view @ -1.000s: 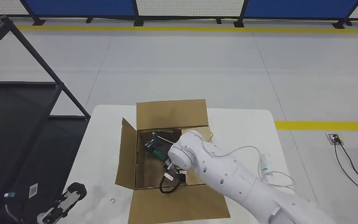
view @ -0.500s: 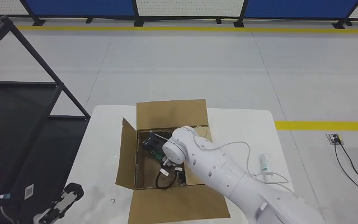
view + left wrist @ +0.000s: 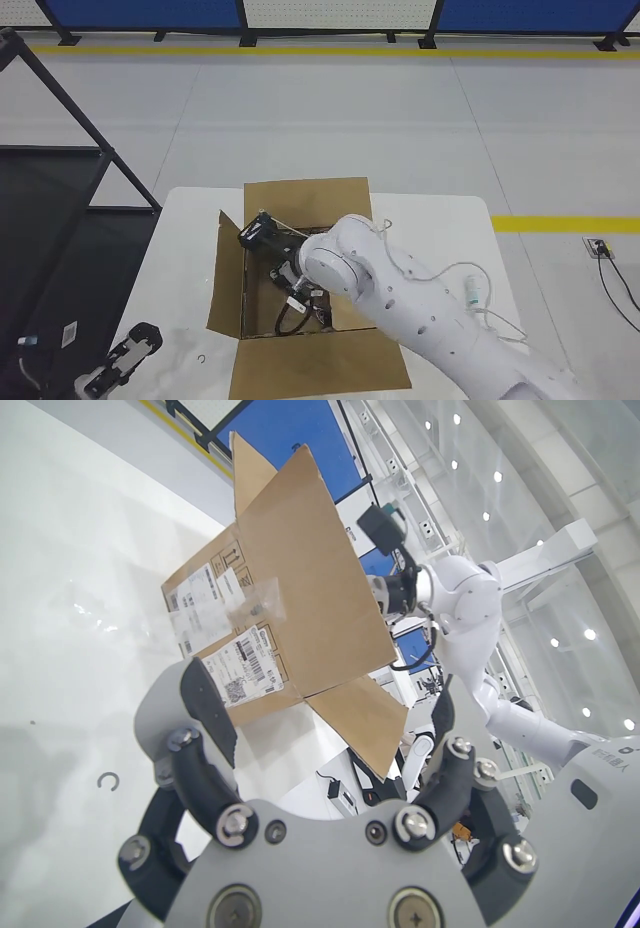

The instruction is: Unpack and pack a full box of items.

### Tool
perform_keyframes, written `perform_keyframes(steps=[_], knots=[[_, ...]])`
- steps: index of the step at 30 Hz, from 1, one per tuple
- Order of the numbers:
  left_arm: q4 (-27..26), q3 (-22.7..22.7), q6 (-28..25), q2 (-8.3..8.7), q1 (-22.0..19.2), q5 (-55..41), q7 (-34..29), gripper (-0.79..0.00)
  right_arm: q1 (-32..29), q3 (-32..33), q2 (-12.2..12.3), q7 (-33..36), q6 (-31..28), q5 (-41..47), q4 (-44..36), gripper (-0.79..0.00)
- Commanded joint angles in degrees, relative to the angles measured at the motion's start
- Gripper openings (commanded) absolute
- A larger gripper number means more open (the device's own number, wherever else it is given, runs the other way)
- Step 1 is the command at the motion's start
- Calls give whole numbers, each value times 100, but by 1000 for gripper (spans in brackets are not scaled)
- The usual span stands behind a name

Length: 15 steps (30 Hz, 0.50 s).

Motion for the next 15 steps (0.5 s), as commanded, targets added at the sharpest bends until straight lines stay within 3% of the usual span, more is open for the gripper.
perform_keyframes(steps=[1,3,4,5,15], knots=[[1,26,-9,-1,-26,9,-20,0,-381,406,171,90,19,-238,-880,-446],[-8,36,-40,-1,-46,12,-37,0,-720,803,319,172,151,-621,-1512,-431],[-18,28,-75,-2,-54,9,-31,0,-882,981,382,229,255,-844,-1787,-280],[-31,21,-126,-5,-57,-40,-17,0,-1040,1164,437,281,338,-1002,-2033,-18],[-130,-179,-287,4,51,-619,-348,0,-2385,3291,852,723,594,-1634,-3048,0]])
